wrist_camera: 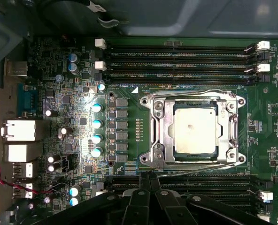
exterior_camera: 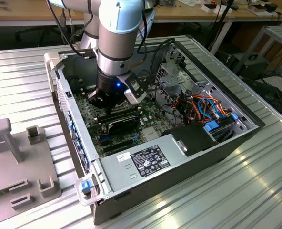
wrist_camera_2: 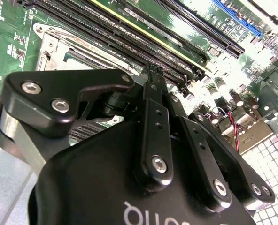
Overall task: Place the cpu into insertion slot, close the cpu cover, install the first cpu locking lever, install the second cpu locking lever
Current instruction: 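Install the second cpu locking lever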
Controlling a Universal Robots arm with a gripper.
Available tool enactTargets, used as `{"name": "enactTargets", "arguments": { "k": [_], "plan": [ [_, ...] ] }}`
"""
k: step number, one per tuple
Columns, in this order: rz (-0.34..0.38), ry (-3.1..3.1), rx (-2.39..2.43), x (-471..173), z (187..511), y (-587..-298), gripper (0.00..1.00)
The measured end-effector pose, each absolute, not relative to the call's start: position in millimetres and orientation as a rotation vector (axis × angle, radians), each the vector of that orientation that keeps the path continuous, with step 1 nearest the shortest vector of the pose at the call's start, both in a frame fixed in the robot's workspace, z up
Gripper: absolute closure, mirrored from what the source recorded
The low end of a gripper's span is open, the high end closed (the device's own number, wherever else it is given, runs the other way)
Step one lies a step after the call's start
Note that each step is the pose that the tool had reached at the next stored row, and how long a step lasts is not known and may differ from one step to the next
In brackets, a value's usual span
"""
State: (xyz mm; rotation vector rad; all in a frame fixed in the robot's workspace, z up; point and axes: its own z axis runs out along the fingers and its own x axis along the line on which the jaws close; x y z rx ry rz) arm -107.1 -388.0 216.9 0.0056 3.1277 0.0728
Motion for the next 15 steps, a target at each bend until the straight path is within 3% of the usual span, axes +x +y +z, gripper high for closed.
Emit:
{"name": "enactTargets", "arguments": {
  "k": [15],
  "plan": [
    [0.075, 3.128, -0.019, -106.8, 205.4, -374.7, 0.89]
  ]
}}
